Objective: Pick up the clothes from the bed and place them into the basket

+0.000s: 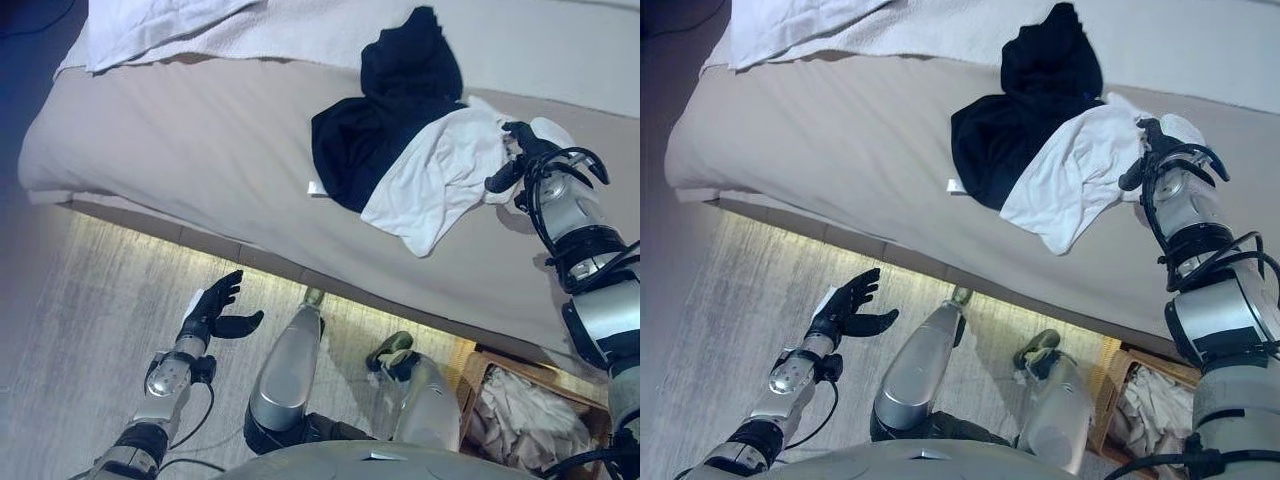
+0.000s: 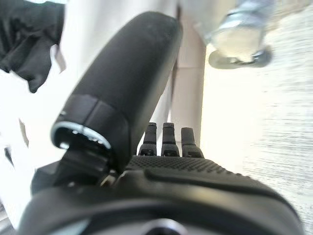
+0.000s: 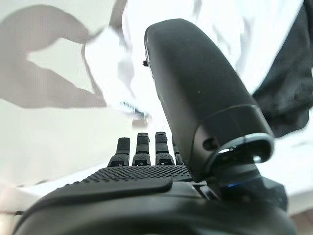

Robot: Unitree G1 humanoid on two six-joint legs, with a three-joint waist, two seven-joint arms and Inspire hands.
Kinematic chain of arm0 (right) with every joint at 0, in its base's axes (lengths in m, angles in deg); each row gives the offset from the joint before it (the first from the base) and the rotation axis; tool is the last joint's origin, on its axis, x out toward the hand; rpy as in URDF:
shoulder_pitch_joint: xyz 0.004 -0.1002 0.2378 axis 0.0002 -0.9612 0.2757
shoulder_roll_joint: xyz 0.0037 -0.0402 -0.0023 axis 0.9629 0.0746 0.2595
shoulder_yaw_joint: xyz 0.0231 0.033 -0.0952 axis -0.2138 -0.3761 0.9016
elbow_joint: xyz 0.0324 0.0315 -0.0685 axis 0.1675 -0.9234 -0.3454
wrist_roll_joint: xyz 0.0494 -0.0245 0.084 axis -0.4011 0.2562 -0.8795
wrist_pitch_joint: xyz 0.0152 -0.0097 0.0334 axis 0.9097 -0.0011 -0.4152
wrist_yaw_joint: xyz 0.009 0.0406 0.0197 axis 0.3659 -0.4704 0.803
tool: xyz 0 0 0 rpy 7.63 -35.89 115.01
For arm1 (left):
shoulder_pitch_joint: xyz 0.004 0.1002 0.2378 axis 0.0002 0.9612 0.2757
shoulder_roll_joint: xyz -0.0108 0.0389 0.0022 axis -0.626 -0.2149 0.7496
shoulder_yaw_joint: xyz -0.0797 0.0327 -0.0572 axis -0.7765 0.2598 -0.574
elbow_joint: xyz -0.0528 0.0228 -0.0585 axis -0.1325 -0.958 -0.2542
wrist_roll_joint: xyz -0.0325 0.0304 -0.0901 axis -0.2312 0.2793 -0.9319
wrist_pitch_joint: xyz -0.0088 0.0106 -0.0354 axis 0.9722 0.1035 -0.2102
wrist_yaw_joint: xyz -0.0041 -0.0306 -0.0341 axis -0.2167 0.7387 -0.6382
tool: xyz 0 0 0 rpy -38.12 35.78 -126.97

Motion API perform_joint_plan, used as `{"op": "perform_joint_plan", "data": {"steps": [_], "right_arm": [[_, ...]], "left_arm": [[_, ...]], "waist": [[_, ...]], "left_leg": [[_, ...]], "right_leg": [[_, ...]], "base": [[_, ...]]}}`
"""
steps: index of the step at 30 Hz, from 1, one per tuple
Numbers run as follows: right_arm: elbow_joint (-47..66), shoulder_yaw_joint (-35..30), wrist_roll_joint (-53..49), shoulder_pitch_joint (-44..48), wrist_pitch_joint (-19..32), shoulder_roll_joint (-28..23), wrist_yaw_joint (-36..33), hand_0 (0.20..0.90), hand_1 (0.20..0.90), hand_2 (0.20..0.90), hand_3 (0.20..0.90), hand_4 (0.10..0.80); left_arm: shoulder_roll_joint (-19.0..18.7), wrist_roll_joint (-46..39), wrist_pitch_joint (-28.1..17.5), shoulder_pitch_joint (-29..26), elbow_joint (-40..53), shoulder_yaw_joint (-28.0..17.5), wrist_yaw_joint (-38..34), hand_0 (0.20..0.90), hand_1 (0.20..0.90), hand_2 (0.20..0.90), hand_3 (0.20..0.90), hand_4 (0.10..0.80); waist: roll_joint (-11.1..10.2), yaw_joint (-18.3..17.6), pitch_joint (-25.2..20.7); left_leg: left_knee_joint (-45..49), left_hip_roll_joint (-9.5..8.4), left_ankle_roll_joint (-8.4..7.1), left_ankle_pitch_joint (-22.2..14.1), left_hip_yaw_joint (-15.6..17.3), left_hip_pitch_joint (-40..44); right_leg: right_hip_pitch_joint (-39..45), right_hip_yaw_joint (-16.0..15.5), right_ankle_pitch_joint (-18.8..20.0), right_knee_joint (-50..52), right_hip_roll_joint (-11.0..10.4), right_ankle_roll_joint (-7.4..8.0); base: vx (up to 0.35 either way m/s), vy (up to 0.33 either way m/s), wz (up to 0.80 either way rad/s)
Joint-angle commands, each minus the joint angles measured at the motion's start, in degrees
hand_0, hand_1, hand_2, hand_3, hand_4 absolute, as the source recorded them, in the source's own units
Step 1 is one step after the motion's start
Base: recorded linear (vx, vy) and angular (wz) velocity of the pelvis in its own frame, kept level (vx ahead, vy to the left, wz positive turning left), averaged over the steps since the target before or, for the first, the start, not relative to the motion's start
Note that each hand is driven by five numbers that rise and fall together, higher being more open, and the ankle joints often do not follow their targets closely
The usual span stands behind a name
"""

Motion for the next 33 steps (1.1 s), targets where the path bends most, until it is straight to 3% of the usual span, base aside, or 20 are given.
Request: {"op": "perform_joint_plan", "data": {"steps": [1, 5, 15, 16, 17, 18, 19, 25, 33], "right_arm": [[2.1, 2.0, 1.1, 8.4, -0.5, -3.1, -3.5, 0.9, 0.9, 0.9, 0.9, 0.8], [1.2, 1.9, 1.4, 8.7, -0.5, -1.4, -3.6, 0.9, 0.9, 0.9, 0.9, 0.8], [0.9, 3.0, -4.7, 12.4, -0.1, 0.5, -3.4, 0.9, 0.9, 0.9, 0.9, 0.8], [0.1, 3.0, -5.6, 13.5, 0.1, 0.7, -2.9, 0.813, 0.813, 0.813, 0.798, 0.698], [-0.4, 2.9, -5.9, 14.2, 0.4, 0.8, -2.4, 0.604, 0.604, 0.604, 0.554, 0.454], [-1.0, 3.1, -6.4, 15.1, 1.2, 0.9, -1.5, 0.566, 0.566, 0.566, 0.51, 0.41], [-1.4, 3.3, -6.1, 15.6, 2.1, 0.9, -0.9, 0.3, 0.3, 0.3, 0.2, 0.1], [-2.5, 4.8, -8.7, 17.8, 5.2, 0.3, -0.7, 0.3, 0.3, 0.3, 0.2, 0.1], [-1.4, 4.6, -9.0, 18.0, 5.4, -1.0, -2.0, 0.3, 0.3, 0.3, 0.2, 0.1]], "left_arm": [[-2.0, -4.7, -6.3, 3.1, 6.9, -0.5, 0.2, 0.9, 0.9, 0.9, 0.9, 0.8], [-1.2, -7.4, -7.0, 4.3, 8.5, -0.2, 0.2, 0.9, 0.9, 0.9, 0.9, 0.8], [-2.1, -12.9, -7.8, 5.3, 15.3, -1.2, -0.5, 0.9, 0.9, 0.9, 0.9, 0.8], [-2.3, -13.5, -7.2, 5.1, 16.0, -1.3, -1.0, 0.9, 0.9, 0.9, 0.9, 0.8], [-2.3, -14.0, -7.0, 5.0, 16.2, -1.3, -1.1, 0.9, 0.9, 0.9, 0.9, 0.8], [-2.4, -14.3, -6.7, 4.9, 16.5, -1.4, -1.0, 0.9, 0.9, 0.9, 0.9, 0.8], [-2.4, -14.3, -6.7, 4.9, 16.6, -1.4, -0.9, 0.9, 0.9, 0.9, 0.9, 0.8], [-3.2, -14.9, -7.2, 4.8, 16.2, -2.5, -1.2, 0.9, 0.9, 0.9, 0.9, 0.8], [-3.6, -14.1, -8.5, 4.0, 15.2, -3.2, -1.7, 0.9, 0.9, 0.9, 0.9, 0.8]], "waist": [[2.2, 0.3, -1.7], [3.0, 0.4, -1.7], [4.3, 0.0, -1.7], [4.5, -0.1, -1.7], [4.6, -0.2, -1.7], [4.8, -0.2, -1.7], [4.8, -0.2, -1.7], [4.0, -0.2, -1.7], [2.9, -1.0, -1.7]], "left_leg": [[8.3, -2.07, 1.79, -6.8, 2.0, -4.3], [14.8, -3.33, 3.22, -9.3, 2.4, -9.7], [31.2, -3.49, 5.71, -15.4, 4.1, -22.2], [33.6, -3.27, 5.93, -16.3, 4.5, -23.7], [35.2, -3.27, 5.83, -16.7, 4.5, -24.8], [36.3, -3.16, 5.97, -16.9, 4.5, -25.8], [36.7, -3.06, 6.14, -17.0, 4.5, -26.2], [39.4, -2.54, 6.24, -17.3, 4.2, -29.0], [37.6, -1.47, 5.66, -16.7, 4.4, -26.0]], "right_leg": [[0.0, -0.5, -6.4, 10.0, 3.4, -4.37], [-5.5, 0.9, -8.1, 15.8, 2.4, -4.82], [-18.7, 4.4, -10.5, 26.0, 1.8, -5.71], [-20.4, 4.9, -11.2, 28.0, 1.7, -5.79], [-21.5, 5.2, -11.6, 29.2, 1.7, -5.82], [-22.7, 5.5, -11.8, 30.3, 1.8, -5.92], [-23.3, 5.7, -12.0, 30.8, 1.9, -5.98], [-25.9, 5.5, -12.0, 32.8, 2.8, -5.98], [-22.9, 5.1, -11.1, 30.7, 3.2, -5.57]], "base": [[-0.003, 0.049, 0.07], [-0.007, 0.055, 0.04], [-0.089, 0.009, -0.03], [-0.117, -0.015, -0.05], [-0.126, -0.016, -0.01], [-0.101, -0.01, 0.02], [-0.093, -0.014, 0.0], [-0.108, -0.053, 0.0], [-0.063, -0.032, -0.03]]}}
